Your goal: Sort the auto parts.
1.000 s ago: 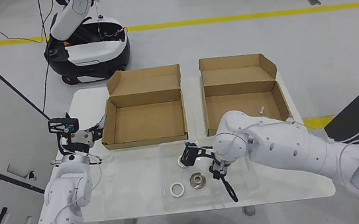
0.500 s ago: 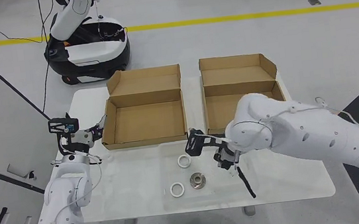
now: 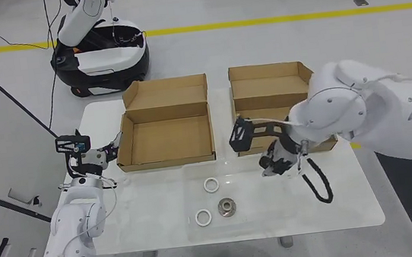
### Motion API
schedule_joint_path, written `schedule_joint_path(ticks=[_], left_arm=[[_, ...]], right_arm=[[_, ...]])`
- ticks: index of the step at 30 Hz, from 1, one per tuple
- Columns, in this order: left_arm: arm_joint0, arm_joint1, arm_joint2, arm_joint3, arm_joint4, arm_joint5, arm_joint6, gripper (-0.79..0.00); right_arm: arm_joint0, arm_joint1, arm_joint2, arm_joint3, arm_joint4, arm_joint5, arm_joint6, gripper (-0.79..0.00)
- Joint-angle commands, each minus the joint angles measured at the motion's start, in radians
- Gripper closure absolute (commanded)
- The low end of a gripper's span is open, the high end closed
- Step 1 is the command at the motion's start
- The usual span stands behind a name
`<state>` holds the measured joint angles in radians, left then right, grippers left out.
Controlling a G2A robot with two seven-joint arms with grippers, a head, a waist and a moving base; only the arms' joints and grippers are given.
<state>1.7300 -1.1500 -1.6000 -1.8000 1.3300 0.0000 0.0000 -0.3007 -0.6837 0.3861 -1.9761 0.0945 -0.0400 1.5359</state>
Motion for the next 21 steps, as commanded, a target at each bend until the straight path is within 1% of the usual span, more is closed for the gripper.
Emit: schedule_joint_path(ticks=[1,6,9,10,15,21], left_arm=[[0.000,0.000,0.000,0.000,0.000,0.000,0.000,-0.785],[0.000,0.000,0.000,0.000,0.000,0.000,0.000,-0.785],[0.000,0.000,0.000,0.000,0.000,0.000,0.000,-0.785],[0.000,0.000,0.000,0.000,0.000,0.000,0.000,-0.785],[0.000,0.000,0.000,0.000,0.000,0.000,0.000,-0.785],[0.000,0.000,0.000,0.000,0.000,0.000,0.000,-0.785]], right_arm=[[-0.013,0.024,0.030,0.043,0.104,-0.043,0.000,0.000],[-0.072,0.078,0.101,0.154,0.315,-0.166,0.000,0.000],[-0.111,0.100,0.134,0.206,0.444,-0.239,0.000,0.000],[-0.122,0.105,0.144,0.213,0.484,-0.247,-0.003,0.000],[-0.170,0.117,0.183,0.250,0.647,-0.280,-0.036,0.000],[-0.210,0.110,0.228,0.277,0.798,-0.319,-0.075,0.000]])
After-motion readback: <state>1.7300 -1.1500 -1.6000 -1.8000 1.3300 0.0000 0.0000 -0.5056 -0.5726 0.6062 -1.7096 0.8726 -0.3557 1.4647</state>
